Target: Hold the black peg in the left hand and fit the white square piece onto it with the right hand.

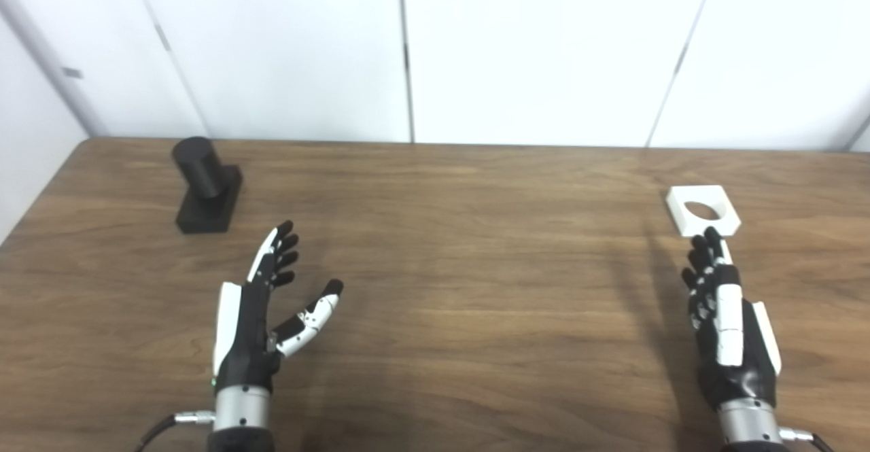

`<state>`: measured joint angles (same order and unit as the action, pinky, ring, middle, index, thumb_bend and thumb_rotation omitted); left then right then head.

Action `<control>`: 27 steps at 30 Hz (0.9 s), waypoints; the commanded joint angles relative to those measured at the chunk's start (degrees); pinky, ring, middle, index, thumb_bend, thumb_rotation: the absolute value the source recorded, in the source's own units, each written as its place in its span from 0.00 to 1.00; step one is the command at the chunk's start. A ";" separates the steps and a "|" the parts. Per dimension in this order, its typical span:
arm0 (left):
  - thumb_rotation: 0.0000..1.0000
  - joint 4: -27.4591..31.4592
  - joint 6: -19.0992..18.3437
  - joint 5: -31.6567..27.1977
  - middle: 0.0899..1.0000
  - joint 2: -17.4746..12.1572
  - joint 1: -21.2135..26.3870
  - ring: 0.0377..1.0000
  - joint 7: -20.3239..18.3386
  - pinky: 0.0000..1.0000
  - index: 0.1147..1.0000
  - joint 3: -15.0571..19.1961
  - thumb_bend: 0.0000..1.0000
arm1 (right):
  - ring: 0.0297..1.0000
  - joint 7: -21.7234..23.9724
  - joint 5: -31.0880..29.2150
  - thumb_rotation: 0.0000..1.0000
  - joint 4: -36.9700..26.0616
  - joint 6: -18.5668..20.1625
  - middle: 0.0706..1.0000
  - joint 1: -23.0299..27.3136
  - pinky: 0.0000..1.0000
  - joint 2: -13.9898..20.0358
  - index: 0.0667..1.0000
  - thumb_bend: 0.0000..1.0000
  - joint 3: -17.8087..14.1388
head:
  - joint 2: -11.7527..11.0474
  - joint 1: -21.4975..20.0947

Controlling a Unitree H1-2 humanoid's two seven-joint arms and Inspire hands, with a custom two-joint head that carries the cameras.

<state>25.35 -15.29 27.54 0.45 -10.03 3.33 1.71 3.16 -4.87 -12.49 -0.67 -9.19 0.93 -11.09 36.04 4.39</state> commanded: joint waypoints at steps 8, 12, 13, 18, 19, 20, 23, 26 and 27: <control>0.22 3.86 -11.30 9.43 0.88 -5.05 3.32 0.82 -3.35 0.70 0.92 3.83 0.68 | 1.00 1.32 -0.48 1.00 0.01 -3.27 0.99 -5.46 1.00 1.74 1.00 0.57 -0.54 | -0.12 0.71; 0.35 2.69 -11.62 17.77 0.87 -5.07 5.30 0.80 -5.39 0.65 0.90 6.07 0.70 | 1.00 1.48 -0.90 1.00 -0.12 -2.87 0.99 -5.46 1.00 1.62 1.00 0.57 -0.70 | -0.12 0.71; 0.38 2.19 -11.62 19.14 0.88 -5.31 5.84 0.81 -5.90 0.65 0.91 6.54 0.69 | 1.00 1.53 -1.10 1.00 -0.08 -2.85 0.99 -5.39 1.00 1.59 1.00 0.57 -0.75 | -0.15 0.54; 0.52 -1.42 -11.57 21.98 0.91 -8.57 8.58 0.86 -7.93 0.66 0.90 7.79 0.71 | 1.00 1.26 -0.51 1.00 -0.20 -2.75 0.98 -5.34 1.00 1.45 1.00 0.57 -0.66 | -0.25 0.36; 0.53 -2.05 -11.55 22.67 0.91 -9.23 8.97 0.86 -8.00 0.67 0.90 7.71 0.72 | 1.00 1.26 -0.47 1.00 -0.23 -2.66 0.98 -5.35 1.00 1.45 1.00 0.57 -0.64 | -0.25 0.36; 0.54 -3.17 -11.57 24.14 0.91 -10.00 9.78 0.86 -8.34 0.67 0.89 7.81 0.73 | 1.00 1.23 -0.25 1.00 -0.24 -2.70 0.98 -5.40 1.00 1.49 1.00 0.57 -0.60 | -0.25 0.36; 0.60 -6.16 -11.59 26.84 0.94 -11.75 11.89 0.90 -8.22 0.74 0.86 7.95 0.78 | 1.00 1.08 0.06 1.00 -0.26 -3.06 0.98 -5.44 1.00 1.35 1.00 0.56 -0.60 | -0.22 0.49; 0.64 -9.37 -11.59 29.81 0.94 -13.66 14.19 0.92 -8.17 0.77 0.85 7.41 0.80 | 1.00 1.22 -0.78 1.00 -0.21 -2.84 0.98 -5.33 1.00 1.17 1.00 0.56 -0.74 | -0.22 0.49; 0.65 -10.37 -11.60 30.72 0.93 -13.96 15.01 0.92 -8.28 0.78 0.85 7.29 0.81 | 1.00 1.20 -0.74 1.00 -0.22 -2.81 0.98 -5.35 1.00 1.18 1.00 0.57 -0.72 | -0.22 0.49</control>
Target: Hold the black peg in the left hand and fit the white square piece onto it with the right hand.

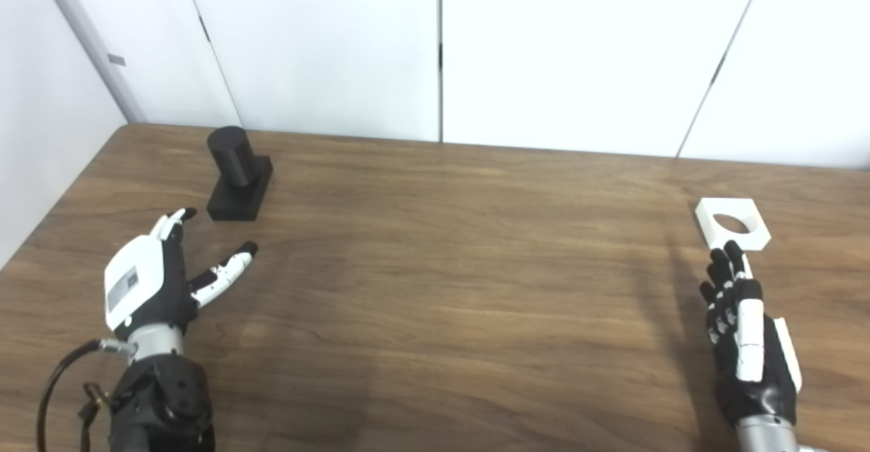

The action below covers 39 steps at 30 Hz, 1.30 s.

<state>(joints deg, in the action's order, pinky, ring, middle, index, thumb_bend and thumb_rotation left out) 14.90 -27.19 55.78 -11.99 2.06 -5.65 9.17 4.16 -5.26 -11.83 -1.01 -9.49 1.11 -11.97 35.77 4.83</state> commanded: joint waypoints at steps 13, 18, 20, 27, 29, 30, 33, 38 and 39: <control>0.70 -12.08 0.29 7.70 0.94 -3.40 11.12 0.96 2.78 0.89 0.85 -0.22 0.84 | 1.00 -0.08 0.79 1.00 -1.27 -2.50 0.98 -5.28 1.00 0.84 1.00 0.58 0.42 | -0.01 0.07; 0.69 -15.25 0.28 9.09 0.94 -3.16 13.36 0.96 1.53 0.89 0.85 0.60 0.85 | 1.00 -0.13 0.71 1.00 -1.35 -2.14 0.98 -5.40 1.00 0.66 1.00 0.58 0.43 | -0.01 0.07; 0.69 -16.43 0.29 9.97 0.94 -3.10 14.08 0.96 0.86 0.88 0.86 0.93 0.85 | 1.00 -0.28 0.98 1.00 -1.44 -2.04 0.97 -5.51 1.00 0.61 1.00 0.59 0.43 | -0.01 0.07; 0.69 -19.83 0.29 10.72 0.92 -3.69 15.80 0.94 1.46 0.86 0.85 1.26 0.87 | 1.00 -0.14 1.05 1.00 -1.42 -2.41 0.97 -5.64 1.00 0.74 1.00 0.58 0.51 | 0.14 0.05; 0.70 -20.84 0.30 10.58 0.92 -3.99 16.22 0.94 1.78 0.87 0.85 1.28 0.87 | 1.00 -0.36 1.66 1.00 -1.40 -2.49 0.97 -5.71 1.00 0.76 1.00 0.57 0.54 | 0.14 0.05; 0.71 -21.43 0.29 10.74 0.92 -4.20 16.49 0.94 1.66 0.87 0.85 1.24 0.88 | 1.00 -0.42 1.79 1.00 -1.40 -2.45 0.97 -5.73 1.00 0.75 1.00 0.57 0.52 | 0.13 0.03; 0.74 -22.85 0.29 11.07 0.92 -4.58 17.24 0.93 0.93 0.88 0.86 1.28 0.89 | 1.00 -0.15 1.44 1.00 -1.42 -2.29 0.97 -5.73 1.00 0.81 1.00 0.58 0.53 | 0.13 0.03; 0.73 -24.76 0.28 10.86 0.91 -4.80 18.35 0.91 0.80 0.84 0.84 1.10 0.89 | 1.00 -0.19 1.59 1.00 -1.53 -2.50 0.97 -5.77 1.00 0.77 1.00 0.57 0.57 | 0.13 0.03; 0.74 -25.26 0.28 11.00 0.91 -4.93 18.62 0.91 0.62 0.84 0.84 0.93 0.89 | 1.00 -0.28 1.85 1.00 -1.60 -2.43 0.97 -5.81 1.00 0.77 1.00 0.58 0.60 | 0.13 0.03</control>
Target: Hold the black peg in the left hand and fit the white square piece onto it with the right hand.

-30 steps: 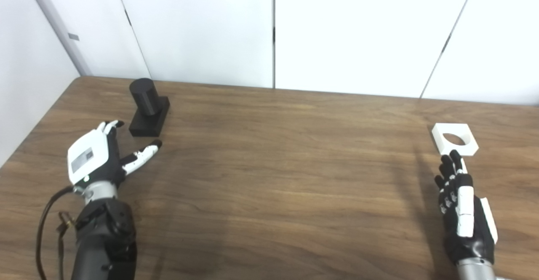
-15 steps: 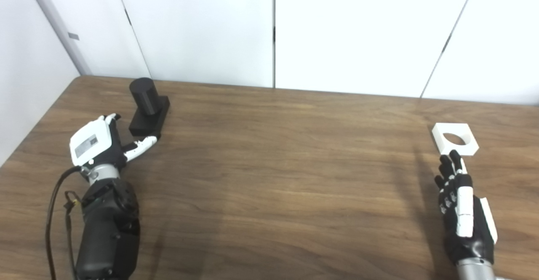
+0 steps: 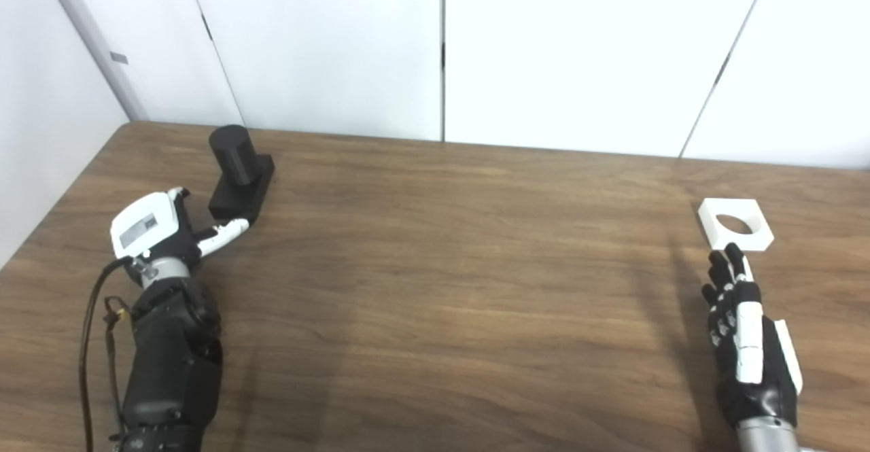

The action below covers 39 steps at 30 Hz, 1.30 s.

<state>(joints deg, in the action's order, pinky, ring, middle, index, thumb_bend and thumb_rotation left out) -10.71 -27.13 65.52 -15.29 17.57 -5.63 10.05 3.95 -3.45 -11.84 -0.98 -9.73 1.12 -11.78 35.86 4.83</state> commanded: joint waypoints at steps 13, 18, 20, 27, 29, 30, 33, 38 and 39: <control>0.76 -2.00 0.23 2.54 0.90 -1.57 5.06 0.90 -0.81 0.82 0.82 -0.85 0.90 | 0.98 -0.07 -0.19 1.00 -1.35 -2.61 0.96 -5.66 1.00 0.75 1.00 0.59 0.27 | 0.05 -0.12; 0.78 -3.30 0.22 1.58 0.88 -1.74 6.02 0.89 -0.21 0.79 0.81 -1.68 0.92 | 0.99 0.30 -1.36 1.00 -1.21 -2.35 0.97 -5.58 1.00 0.69 1.00 0.57 0.20 | -0.04 -0.17; 0.77 -3.90 0.22 1.07 0.87 -1.54 6.45 0.88 0.11 0.79 0.80 -1.51 0.91 | 1.00 0.19 -1.39 1.00 -1.33 -2.11 0.97 -5.64 1.00 0.62 1.00 0.58 0.25 | -0.03 -0.15; 0.76 -6.67 0.22 1.46 0.89 -1.11 8.44 0.91 -0.03 0.81 0.83 -0.90 0.90 | 0.99 -0.22 -0.72 1.00 -1.42 -2.12 0.96 -5.64 1.00 0.39 1.00 0.59 0.44 | -0.12 -0.40; 0.76 -7.00 0.21 1.53 0.89 -1.15 8.75 0.91 -0.08 0.81 0.84 -0.98 0.89 | 0.99 -0.19 -0.93 1.00 -1.39 -2.10 0.96 -5.61 1.00 0.31 1.00 0.57 0.48 | -0.16 -0.54; 0.76 -7.04 0.22 1.55 0.89 -1.15 8.90 0.91 -0.17 0.81 0.84 -1.00 0.89 | 0.99 -0.17 -0.79 1.00 -1.36 -2.15 0.96 -5.60 1.00 0.38 1.00 0.57 0.55 | -0.16 -0.54; 0.77 -7.75 0.22 2.03 0.89 -1.39 9.48 0.91 -0.64 0.81 0.84 -1.19 0.87 | 0.99 -0.13 -0.67 1.00 -1.02 -2.57 0.96 -5.53 1.00 0.47 1.00 0.58 0.64 | -0.18 -0.64; 0.79 -9.84 0.21 3.24 0.89 -1.67 10.47 0.91 -1.11 0.82 0.84 -1.11 0.86 | 0.99 -0.02 -1.08 1.00 -1.15 -2.33 0.96 -5.63 1.00 0.38 1.00 0.59 0.67 | -0.17 -0.68; 0.80 -10.55 0.22 3.72 0.89 -1.65 10.79 0.90 -1.27 0.81 0.84 -0.94 0.85 | 1.00 -0.01 -0.99 1.00 -1.16 -2.39 0.96 -5.66 1.00 0.42 1.00 0.59 0.71 | -0.17 -0.68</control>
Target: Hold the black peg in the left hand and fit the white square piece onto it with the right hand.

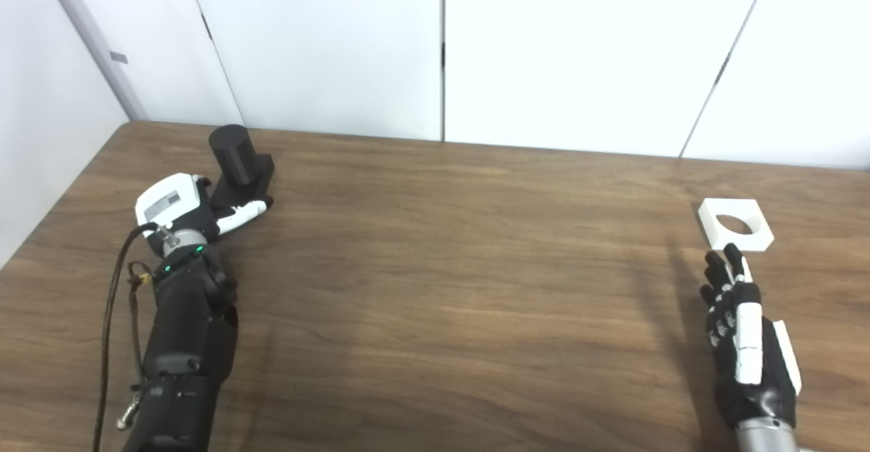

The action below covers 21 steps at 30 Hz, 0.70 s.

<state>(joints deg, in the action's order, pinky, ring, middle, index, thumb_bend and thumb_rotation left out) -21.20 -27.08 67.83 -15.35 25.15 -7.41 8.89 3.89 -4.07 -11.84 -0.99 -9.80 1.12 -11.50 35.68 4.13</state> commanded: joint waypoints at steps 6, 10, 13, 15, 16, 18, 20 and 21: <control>0.81 -3.35 0.16 2.20 0.88 -1.76 4.59 0.89 1.31 0.80 0.83 0.13 0.86 | 1.00 0.23 -0.60 1.00 -1.07 -2.47 0.95 -5.63 1.00 0.54 1.00 0.59 0.49 | 0.00 0.02; 0.81 -5.31 0.16 2.11 0.87 -1.96 5.46 0.88 1.73 0.79 0.81 -0.25 0.86 | 0.99 0.18 -0.40 1.00 -0.93 -2.60 0.95 -5.64 1.00 0.64 1.00 0.60 0.53 | -0.02 0.05; 0.78 -6.07 0.16 1.92 0.87 -1.89 5.84 0.88 2.52 0.78 0.81 -0.53 0.85 | 0.99 0.45 -0.41 1.00 -0.50 -3.34 0.95 -5.53 1.00 0.88 1.00 0.60 0.61 | -0.06 0.03; 0.77 -7.14 0.16 1.77 0.87 -2.04 6.25 0.87 2.96 0.77 0.81 -0.89 0.84 | 0.99 0.45 -0.61 1.00 -0.40 -3.35 0.95 -5.48 1.00 0.84 1.00 0.59 0.54 | -0.06 0.03; 0.77 -7.63 0.16 1.96 0.87 -2.12 6.46 0.87 2.92 0.77 0.81 -1.08 0.84 | 0.99 0.49 -0.67 1.00 -0.39 -3.30 0.95 -5.49 1.00 0.85 1.00 0.59 0.53 | -0.06 0.03; 0.76 -8.22 0.16 2.10 0.86 -2.02 6.81 0.85 2.67 0.76 0.81 -0.99 0.84 | 1.00 0.44 -0.58 1.00 -0.55 -3.16 0.95 -5.55 1.00 0.81 1.00 0.60 0.55 | -0.06 0.03; 0.72 -8.17 0.16 2.31 0.85 -1.90 6.86 0.84 2.35 0.74 0.81 -0.96 0.83 | 1.00 0.45 -0.76 1.00 -0.74 -2.86 0.95 -5.61 1.00 0.74 1.00 0.60 0.54 | -0.06 0.03; 0.71 -8.10 0.16 2.43 0.85 -1.91 6.83 0.83 2.20 0.74 0.80 -1.05 0.84 | 1.00 0.45 -0.79 1.00 -0.82 -2.82 0.96 -5.63 1.00 0.71 1.00 0.59 0.55 | -0.06 0.03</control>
<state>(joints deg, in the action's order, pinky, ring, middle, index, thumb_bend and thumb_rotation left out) -29.25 -26.87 69.89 -16.37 29.77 -4.96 8.03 4.06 -4.24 -11.72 -1.57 -9.81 1.11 -11.31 35.60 4.13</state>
